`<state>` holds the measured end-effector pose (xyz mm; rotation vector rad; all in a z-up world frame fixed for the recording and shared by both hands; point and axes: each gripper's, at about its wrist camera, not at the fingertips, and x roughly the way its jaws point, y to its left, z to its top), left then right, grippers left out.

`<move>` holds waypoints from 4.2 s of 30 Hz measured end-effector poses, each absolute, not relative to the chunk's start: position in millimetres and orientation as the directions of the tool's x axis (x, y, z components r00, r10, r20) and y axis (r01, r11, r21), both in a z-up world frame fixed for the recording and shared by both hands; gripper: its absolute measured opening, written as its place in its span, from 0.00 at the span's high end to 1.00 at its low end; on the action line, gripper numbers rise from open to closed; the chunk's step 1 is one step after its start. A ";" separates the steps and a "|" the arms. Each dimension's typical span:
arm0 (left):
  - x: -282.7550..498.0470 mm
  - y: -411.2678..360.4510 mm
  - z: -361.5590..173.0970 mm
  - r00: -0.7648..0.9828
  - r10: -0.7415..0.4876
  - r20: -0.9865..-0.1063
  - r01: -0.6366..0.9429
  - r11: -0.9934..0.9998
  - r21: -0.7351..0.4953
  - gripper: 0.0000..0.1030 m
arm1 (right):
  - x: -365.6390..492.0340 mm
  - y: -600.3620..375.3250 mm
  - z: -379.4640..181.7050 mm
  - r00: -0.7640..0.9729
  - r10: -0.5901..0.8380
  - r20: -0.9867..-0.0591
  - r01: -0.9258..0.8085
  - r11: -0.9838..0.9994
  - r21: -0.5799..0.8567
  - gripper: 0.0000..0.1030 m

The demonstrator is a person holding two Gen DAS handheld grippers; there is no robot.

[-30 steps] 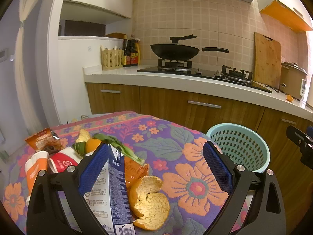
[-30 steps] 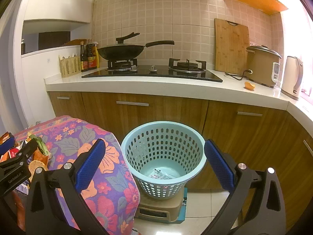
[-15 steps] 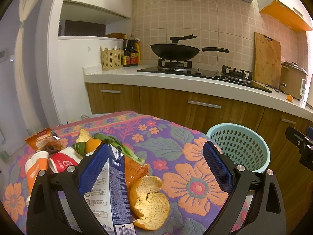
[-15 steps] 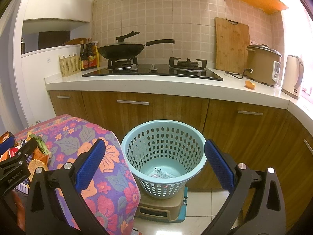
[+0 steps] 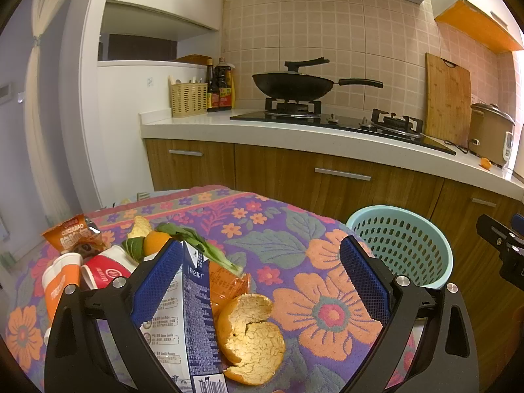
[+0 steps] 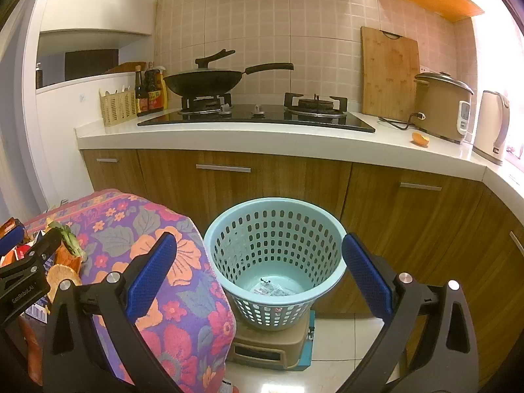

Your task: Collect trash

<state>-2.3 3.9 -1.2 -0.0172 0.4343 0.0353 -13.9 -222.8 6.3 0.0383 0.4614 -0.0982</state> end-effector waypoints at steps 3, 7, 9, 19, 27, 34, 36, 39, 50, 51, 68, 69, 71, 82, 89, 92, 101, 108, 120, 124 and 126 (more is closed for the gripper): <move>-2.5 3.9 -1.3 0.907 0.032 -0.420 -0.039 0.999 -0.009 0.09 | -13.3 -222.1 5.3 0.885 -0.088 -0.457 0.102 0.995 0.005 0.07; -2.4 3.9 -1.1 0.907 0.032 -0.419 -0.039 0.999 -0.009 0.09 | -12.5 -221.1 4.8 0.881 -0.088 -0.464 0.101 0.995 0.003 0.07; -2.5 3.5 -0.8 0.908 0.034 -0.418 -0.042 0.999 -0.010 0.09 | -12.4 -220.6 4.9 0.880 -0.087 -0.466 0.099 0.995 0.001 0.07; -33.2 17.6 13.5 0.913 0.027 -0.408 -0.053 0.997 -0.053 0.09 | -9.6 -205.3 8.1 0.878 -0.006 -0.478 0.006 1.000 0.000 0.07; -98.1 83.9 11.7 0.886 0.121 -0.448 -0.217 0.961 -0.169 0.09 | -5.6 -162.9 -2.7 0.853 0.195 -0.483 -0.220 0.976 0.007 0.07; -132.8 135.5 -9.7 0.816 0.188 -0.547 -0.325 0.931 -0.166 0.10 | -1.3 -119.6 -2.0 0.767 0.429 -0.477 -0.454 0.888 0.068 0.10; -135.3 150.7 -19.2 0.790 0.163 -0.591 -0.338 0.920 -0.198 0.12 | 5.3 -107.0 -4.2 0.739 0.473 -0.481 -0.499 0.863 0.081 0.13; -136.7 171.8 -33.9 0.767 0.093 -0.635 -0.342 0.897 -0.281 0.16 | 21.7 -91.9 -10.7 0.684 0.521 -0.510 -0.535 0.834 0.135 0.16; -108.0 186.3 -66.4 0.625 0.093 -0.775 -0.429 0.871 -0.241 0.30 | 28.8 -73.6 -33.2 0.541 0.610 -0.579 -0.617 0.756 0.219 0.16; -106.3 183.6 -67.0 0.617 0.107 -0.779 -0.428 0.877 -0.219 0.30 | 25.5 -72.6 -33.4 0.537 0.612 -0.580 -0.627 0.750 0.212 0.16; -106.9 179.5 -65.0 0.546 0.186 -0.817 -0.451 0.887 -0.100 0.29 | 35.7 -19.8 -63.9 0.452 0.460 -0.764 -0.646 0.759 0.074 0.16; -107.6 180.3 -65.6 0.546 0.182 -0.818 -0.448 0.888 -0.102 0.29 | 38.1 -19.5 -62.1 0.447 0.470 -0.761 -0.644 0.760 0.091 0.19; -108.2 180.7 -66.0 0.546 0.175 -0.819 -0.443 0.890 -0.105 0.29 | 44.5 -19.3 -59.3 0.428 0.490 -0.759 -0.640 0.758 0.129 0.27; -103.6 167.7 -61.5 0.570 0.171 -0.804 -0.403 0.911 -0.092 0.68 | 41.9 -24.3 -53.4 0.442 0.544 -0.713 -0.637 0.750 0.177 0.80; -115.7 145.2 -42.6 0.651 0.156 -0.743 -0.334 0.938 -0.096 0.95 | 36.1 -46.1 -48.9 0.476 0.568 -0.672 -0.626 0.755 0.195 0.83; -122.5 140.3 -33.4 0.696 0.119 -0.708 -0.301 0.944 -0.137 0.96 | 33.4 -57.4 -44.9 0.491 0.576 -0.653 -0.619 0.758 0.204 0.84; -128.5 110.5 9.1 0.808 0.067 -0.586 -0.205 0.964 -0.172 0.97 | 30.8 -97.1 -28.7 0.557 0.583 -0.591 -0.591 0.779 0.211 0.84; -116.6 78.2 38.3 0.857 0.009 -0.514 -0.107 0.981 -0.160 0.98 | 35.7 -123.9 -26.4 0.573 0.588 -0.570 -0.562 0.789 0.249 0.84; -51.5 16.7 69.5 0.866 -0.125 -0.485 0.072 0.989 -0.127 0.98 | 49.4 -189.8 -20.3 0.653 0.545 -0.527 -0.459 0.837 0.297 0.84; -13.2 -22.9 68.8 0.847 -0.195 -0.494 0.154 0.980 -0.122 0.98 | 59.1 -228.9 -24.9 0.692 0.496 -0.525 -0.382 0.868 0.316 0.84; 6.1 -41.7 64.0 0.833 -0.219 -0.508 0.181 0.976 -0.124 0.98 | 66.0 -244.9 -29.7 0.708 0.461 -0.535 -0.337 0.886 0.318 0.84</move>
